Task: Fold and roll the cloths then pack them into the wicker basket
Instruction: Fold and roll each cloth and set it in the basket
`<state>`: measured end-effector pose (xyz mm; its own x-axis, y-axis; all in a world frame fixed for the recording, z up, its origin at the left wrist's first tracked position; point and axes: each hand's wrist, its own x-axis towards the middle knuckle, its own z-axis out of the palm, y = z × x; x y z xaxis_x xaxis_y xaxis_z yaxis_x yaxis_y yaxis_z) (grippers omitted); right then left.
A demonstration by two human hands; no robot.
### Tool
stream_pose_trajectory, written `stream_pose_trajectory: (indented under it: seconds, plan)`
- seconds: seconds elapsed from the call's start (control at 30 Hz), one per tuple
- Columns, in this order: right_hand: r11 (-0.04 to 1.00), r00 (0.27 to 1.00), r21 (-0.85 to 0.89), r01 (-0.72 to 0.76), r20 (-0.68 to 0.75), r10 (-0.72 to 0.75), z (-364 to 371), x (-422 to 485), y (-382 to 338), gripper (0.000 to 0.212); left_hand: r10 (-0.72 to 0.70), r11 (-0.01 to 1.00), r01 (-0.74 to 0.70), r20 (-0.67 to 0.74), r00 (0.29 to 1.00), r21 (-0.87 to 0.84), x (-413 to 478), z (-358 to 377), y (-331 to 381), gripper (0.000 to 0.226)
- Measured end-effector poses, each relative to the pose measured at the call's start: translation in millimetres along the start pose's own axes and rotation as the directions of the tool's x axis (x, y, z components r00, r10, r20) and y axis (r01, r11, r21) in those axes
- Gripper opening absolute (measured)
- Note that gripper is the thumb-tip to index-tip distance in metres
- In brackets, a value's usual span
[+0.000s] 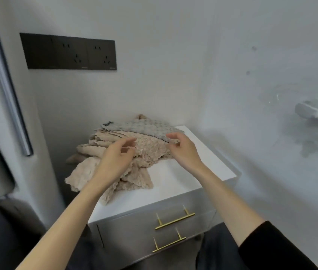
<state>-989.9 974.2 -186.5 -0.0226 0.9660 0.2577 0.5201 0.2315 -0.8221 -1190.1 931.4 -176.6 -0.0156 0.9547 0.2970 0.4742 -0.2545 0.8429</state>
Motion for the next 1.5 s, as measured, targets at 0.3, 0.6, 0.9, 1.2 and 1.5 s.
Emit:
stream_pose_trajectory:
  seconds: [0.3,0.6,0.9,1.2,1.5]
  plan:
    - [0.960,1.000,-0.280,0.021,0.000,-0.021,15,43,44,0.041,0.116,0.913,-0.123,0.040,0.992,0.388,46,45,-20,0.038]
    - [0.951,0.979,-0.303,0.066,-0.163,-0.120,28,60,68,0.024,0.163,0.808,-0.141,0.014,0.987,0.572,54,62,-46,0.036]
    - [0.978,0.875,0.157,0.139,-0.482,-0.047,4,66,44,0.014,0.132,0.778,-0.115,0.018,0.991,0.617,45,65,-41,0.040]
    - [0.875,0.850,0.474,-0.097,-0.418,0.320,-47,51,58,0.016,0.079,0.995,-0.073,-0.102,0.992,0.066,34,67,-20,0.017]
    - [0.963,0.960,0.213,-0.163,-0.191,0.204,-80,26,78,0.034,-0.233,0.958,0.230,0.002,0.973,-0.169,48,78,-23,0.043]
